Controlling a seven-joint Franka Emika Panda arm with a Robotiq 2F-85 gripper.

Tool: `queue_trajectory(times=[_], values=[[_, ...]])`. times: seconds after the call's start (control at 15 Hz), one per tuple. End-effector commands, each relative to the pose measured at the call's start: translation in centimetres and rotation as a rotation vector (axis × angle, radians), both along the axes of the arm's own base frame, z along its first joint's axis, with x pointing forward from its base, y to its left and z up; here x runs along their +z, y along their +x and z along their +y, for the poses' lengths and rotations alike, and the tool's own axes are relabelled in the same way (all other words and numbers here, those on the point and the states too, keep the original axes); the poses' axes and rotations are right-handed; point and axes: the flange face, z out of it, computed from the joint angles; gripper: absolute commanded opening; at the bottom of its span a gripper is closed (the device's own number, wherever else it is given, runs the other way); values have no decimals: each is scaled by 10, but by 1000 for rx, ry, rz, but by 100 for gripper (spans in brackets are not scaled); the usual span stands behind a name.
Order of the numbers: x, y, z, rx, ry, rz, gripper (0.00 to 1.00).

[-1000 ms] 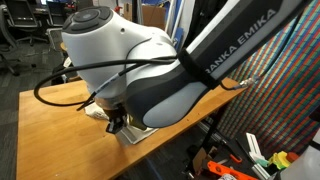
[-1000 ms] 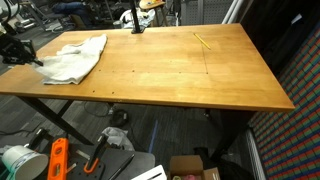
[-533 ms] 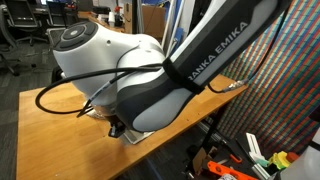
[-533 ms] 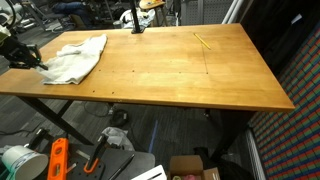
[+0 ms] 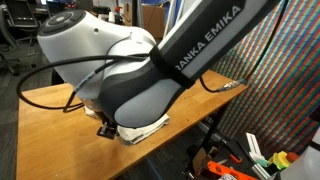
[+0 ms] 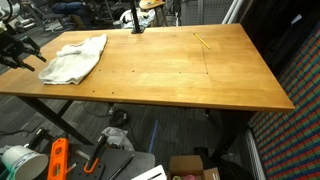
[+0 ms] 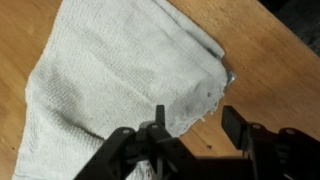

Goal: Fold the cloth in half

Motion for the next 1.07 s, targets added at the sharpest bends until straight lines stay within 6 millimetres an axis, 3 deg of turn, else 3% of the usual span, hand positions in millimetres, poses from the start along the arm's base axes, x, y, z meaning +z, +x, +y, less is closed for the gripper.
queue_trajectory(times=[0.0,0.2,0.53,0.73,1.0], values=[[51,14,17,-11,71,-55,95],[83,40,35,-108,150,-157,100],[104,91,75,-331,141,-291,100],[100,119,85,-486,104,-313,100],[67,155,88,-630,-18,-339,100]])
